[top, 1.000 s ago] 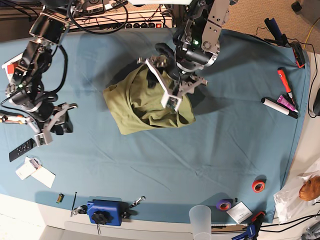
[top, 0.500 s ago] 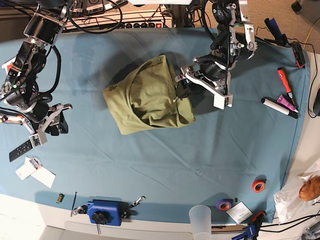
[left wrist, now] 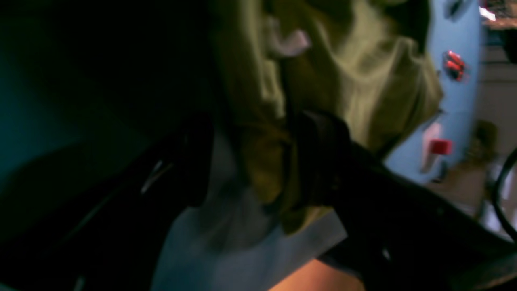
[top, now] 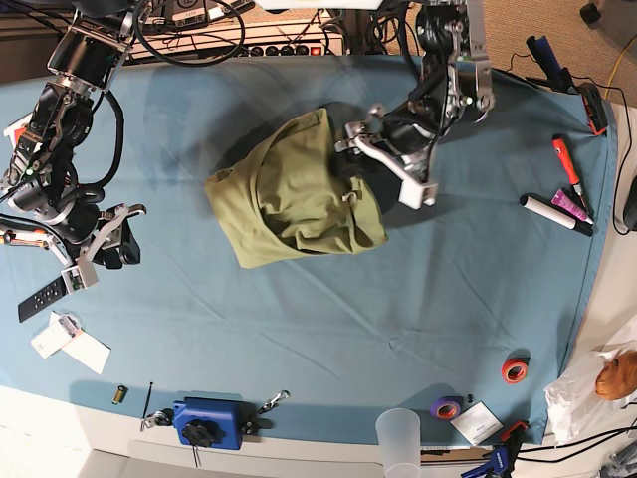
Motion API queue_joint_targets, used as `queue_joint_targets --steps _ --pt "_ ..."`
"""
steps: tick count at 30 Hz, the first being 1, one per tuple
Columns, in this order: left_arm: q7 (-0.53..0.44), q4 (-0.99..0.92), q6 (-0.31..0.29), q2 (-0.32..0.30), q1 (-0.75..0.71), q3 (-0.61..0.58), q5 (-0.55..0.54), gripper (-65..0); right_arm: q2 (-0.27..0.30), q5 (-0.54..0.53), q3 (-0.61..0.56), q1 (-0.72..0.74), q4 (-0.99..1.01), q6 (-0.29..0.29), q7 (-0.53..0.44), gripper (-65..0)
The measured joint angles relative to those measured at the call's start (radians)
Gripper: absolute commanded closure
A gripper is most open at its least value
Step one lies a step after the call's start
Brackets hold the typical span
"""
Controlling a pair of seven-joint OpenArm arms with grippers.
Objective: Layout the t-shirt on the table in an organized manner, then fold the t-shirt properly
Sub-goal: 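Press the bundle's side with the left gripper to square it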
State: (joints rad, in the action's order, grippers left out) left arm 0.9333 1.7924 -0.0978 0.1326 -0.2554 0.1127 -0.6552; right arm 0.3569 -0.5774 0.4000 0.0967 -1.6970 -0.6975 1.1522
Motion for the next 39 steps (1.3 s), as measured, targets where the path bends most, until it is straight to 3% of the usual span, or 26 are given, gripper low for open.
queue_joint_targets --steps 5,8,16,19,22,23,27,30,35,39 --pt "0.004 -0.054 -0.009 0.0 0.048 0.0 -0.021 -33.5 0.0 0.0 0.0 0.0 0.0 0.0 0.022 -19.5" --pt "0.008 -0.06 -0.054 0.0 0.055 0.0 -0.039 -33.5 0.0 0.0 0.0 0.0 0.0 0.0 0.022 -19.5" --pt "0.008 -0.124 -0.069 0.0 0.104 -0.001 -0.04 -32.1 0.0 0.0 0.0 0.0 0.0 0.0 0.022 -19.5" --pt "0.002 -0.186 -0.076 0.0 0.13 -0.001 -0.05 -22.6 0.0 0.0 0.0 0.0 0.0 0.0 0.022 -19.5" --pt "0.0 -0.227 -0.076 0.0 0.152 -0.001 -0.045 -3.0 0.0 0.0 0.0 0.0 0.0 0.0 0.022 -19.5" --pt "0.0 -0.228 -0.076 0.0 0.153 -0.001 -0.046 0.0 0.0 0.0 0.0 0.0 0.0 0.0 0.022 -19.5" --pt "0.01 -0.23 -0.116 0.0 0.153 0.0 -0.046 0.0 0.0 0.0 0.0 0.0 0.0 0.0 0.022 -19.5" --pt "0.09 -0.23 -0.128 0.0 0.163 0.001 -0.076 0.0 0.0 0.0 0.0 0.0 0.0 0.0 0.022 -19.5" --pt "0.155 -0.224 -0.199 0.0 0.164 -0.001 -0.15 0.0 0.0 0.016 0.0 -0.002 0.011 0.0 0.02 -19.5" --pt "0.192 -0.192 -0.203 0.0 0.164 -0.001 -0.158 0.0 0.0 0.026 0.0 -0.003 0.126 0.0 -0.018 -19.5"
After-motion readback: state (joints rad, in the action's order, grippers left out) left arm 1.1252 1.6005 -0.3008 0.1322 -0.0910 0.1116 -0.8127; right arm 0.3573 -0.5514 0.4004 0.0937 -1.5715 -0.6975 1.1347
